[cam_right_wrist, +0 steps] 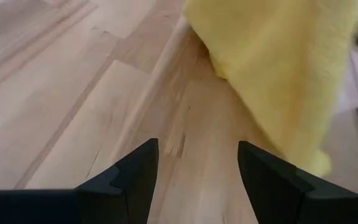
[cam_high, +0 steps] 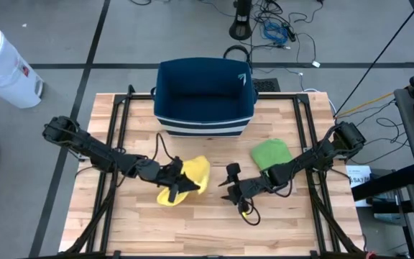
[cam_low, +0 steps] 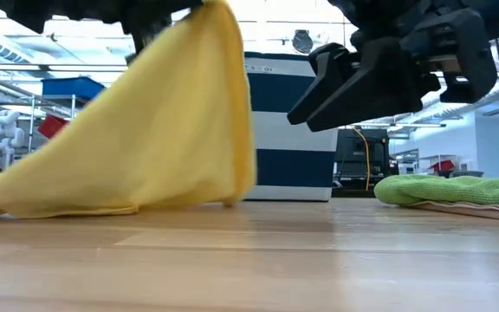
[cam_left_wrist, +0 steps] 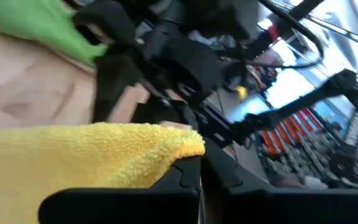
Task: Fold towel
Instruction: Fold the yellow towel
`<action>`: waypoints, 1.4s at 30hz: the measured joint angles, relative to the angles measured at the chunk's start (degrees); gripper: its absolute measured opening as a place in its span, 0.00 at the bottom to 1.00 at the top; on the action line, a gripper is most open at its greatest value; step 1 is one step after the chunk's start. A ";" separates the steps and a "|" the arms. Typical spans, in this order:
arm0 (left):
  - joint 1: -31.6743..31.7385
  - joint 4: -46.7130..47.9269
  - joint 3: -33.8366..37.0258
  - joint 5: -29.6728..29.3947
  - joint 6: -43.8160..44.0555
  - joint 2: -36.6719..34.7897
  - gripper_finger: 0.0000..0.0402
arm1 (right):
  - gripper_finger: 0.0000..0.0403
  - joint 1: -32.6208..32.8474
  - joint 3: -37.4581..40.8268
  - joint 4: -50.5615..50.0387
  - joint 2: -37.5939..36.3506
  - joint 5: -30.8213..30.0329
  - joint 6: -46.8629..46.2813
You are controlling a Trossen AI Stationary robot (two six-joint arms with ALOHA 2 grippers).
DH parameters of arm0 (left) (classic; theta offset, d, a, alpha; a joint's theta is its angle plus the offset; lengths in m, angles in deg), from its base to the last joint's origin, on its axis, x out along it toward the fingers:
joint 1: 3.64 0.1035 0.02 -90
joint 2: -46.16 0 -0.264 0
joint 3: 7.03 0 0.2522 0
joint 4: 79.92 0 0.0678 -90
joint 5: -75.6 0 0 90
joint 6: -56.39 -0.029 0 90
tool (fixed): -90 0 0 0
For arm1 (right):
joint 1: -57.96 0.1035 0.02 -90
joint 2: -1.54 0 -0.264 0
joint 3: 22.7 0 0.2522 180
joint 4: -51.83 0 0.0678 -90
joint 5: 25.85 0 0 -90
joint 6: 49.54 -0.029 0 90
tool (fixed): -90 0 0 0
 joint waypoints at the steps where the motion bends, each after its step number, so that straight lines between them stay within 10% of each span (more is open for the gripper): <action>1: -0.59 -0.39 0.00 0.00 -0.37 0.00 0.00 | 0.51 -0.29 -0.01 0.28 0.00 -0.01 -0.61; 14: -3.58 -4.31 0.00 -4.65 -8.69 -0.02 0.00 | 0.51 -3.21 -0.04 7.42 7.54 -4.72 -7.53; 29: -1.81 -5.08 0.00 -10.91 -17.51 -0.02 0.00 | 0.51 0.94 -0.03 11.49 16.44 -29.43 -20.52; 42: -1.86 -7.13 0.00 -11.32 -21.17 -0.02 0.00 | 0.45 -2.31 -0.02 16.95 17.88 -30.15 -19.86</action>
